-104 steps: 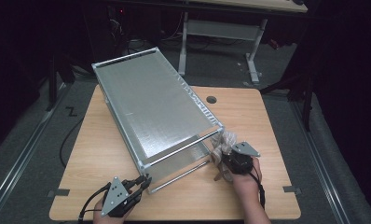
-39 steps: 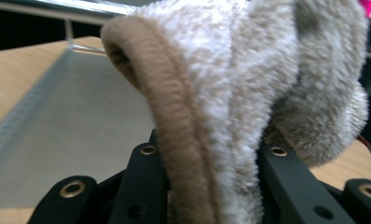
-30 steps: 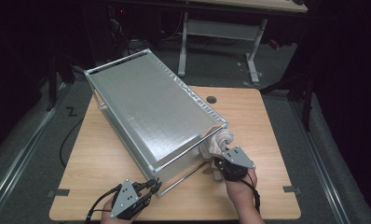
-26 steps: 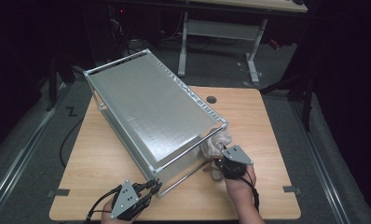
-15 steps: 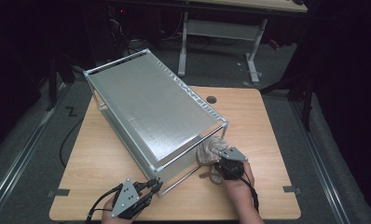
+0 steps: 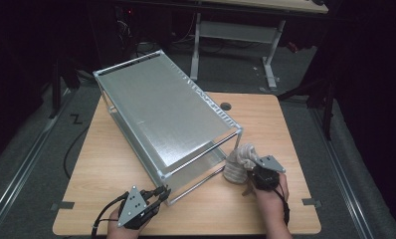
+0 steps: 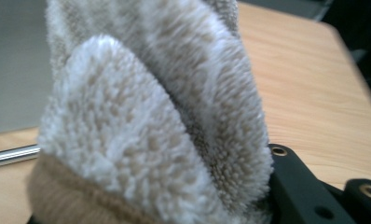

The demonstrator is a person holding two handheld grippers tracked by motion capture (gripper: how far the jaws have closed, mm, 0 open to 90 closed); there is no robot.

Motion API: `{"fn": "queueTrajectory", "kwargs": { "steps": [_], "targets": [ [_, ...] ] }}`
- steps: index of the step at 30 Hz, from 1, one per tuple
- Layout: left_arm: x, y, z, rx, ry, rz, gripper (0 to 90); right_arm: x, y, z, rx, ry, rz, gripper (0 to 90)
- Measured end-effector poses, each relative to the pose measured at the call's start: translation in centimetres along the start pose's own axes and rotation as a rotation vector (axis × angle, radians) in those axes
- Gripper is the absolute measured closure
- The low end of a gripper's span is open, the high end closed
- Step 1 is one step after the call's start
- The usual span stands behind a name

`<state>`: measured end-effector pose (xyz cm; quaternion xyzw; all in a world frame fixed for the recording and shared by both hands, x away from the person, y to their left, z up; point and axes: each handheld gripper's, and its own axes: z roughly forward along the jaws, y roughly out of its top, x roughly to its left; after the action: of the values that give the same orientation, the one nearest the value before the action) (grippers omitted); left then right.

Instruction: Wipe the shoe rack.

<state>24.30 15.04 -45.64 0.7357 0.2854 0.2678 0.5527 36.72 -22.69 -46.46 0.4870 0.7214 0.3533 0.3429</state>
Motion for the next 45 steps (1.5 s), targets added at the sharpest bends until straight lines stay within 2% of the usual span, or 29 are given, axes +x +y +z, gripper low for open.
{"fn": "queueTrajectory", "kwargs": {
  "steps": [3, 8, 11, 15, 20, 23, 26, 30, 33, 36, 41, 45],
  "targets": [
    [0.4, 0.0, -0.3, 0.001, 0.019, -0.01, 79.0, -1.2, 0.2, -0.5, -0.02, -0.041, 0.023, 71.3],
    [0.7, 0.0, -0.3, -0.006, 0.033, -0.021, 79.0, -2.8, 0.2, -1.5, -0.041, -0.077, 0.066, 71.2],
    [0.6, 0.1, 0.0, -0.007, 0.023, -0.021, 79.0, -3.5, 0.5, -2.9, -0.069, -0.074, 0.095, 71.0],
    [0.2, 0.4, 0.7, -0.005, -0.001, -0.005, 79.0, -3.7, 1.0, -4.1, -0.084, -0.056, 0.112, 70.6],
    [-0.4, 0.5, 1.0, -0.004, -0.029, 0.0, 78.9, -4.1, 1.0, -4.8, -0.06, -0.024, 0.139, 69.5],
    [-0.8, 0.7, 1.2, -0.009, -0.046, 0.01, 78.9, -4.2, -0.6, -4.7, -0.011, -0.018, 0.139, 68.1],
    [-1.4, 0.7, 1.4, -0.007, -0.058, 0.023, 78.8, -3.9, -2.3, -4.0, 0.038, -0.032, 0.119, 65.4],
    [-1.9, 0.7, 1.7, -0.005, -0.06, 0.027, 78.8, -4.6, -3.4, -3.5, 0.071, -0.031, 0.144, 53.4],
    [-2.0, 0.7, 1.9, -0.004, -0.062, 0.02, 78.8, -5.0, -3.4, -4.4, 0.042, -0.045, 0.156, 44.7],
    [-2.1, 0.8, 2.3, -0.003, -0.057, 0.016, 78.9, -5.2, -3.0, -5.6, 0.0, -0.065, 0.156, 40.1],
    [-2.4, 1.2, 3.2, 0.009, -0.048, 0.003, 79.0, -4.7, -2.1, -7.7, -0.083, -0.088, 0.141, 37.5],
    [-2.9, 1.7, 4.1, 0.02, -0.05, 0.012, 78.9, -4.3, -1.6, -8.3, -0.103, -0.078, 0.133, 37.3]
  ]
}}
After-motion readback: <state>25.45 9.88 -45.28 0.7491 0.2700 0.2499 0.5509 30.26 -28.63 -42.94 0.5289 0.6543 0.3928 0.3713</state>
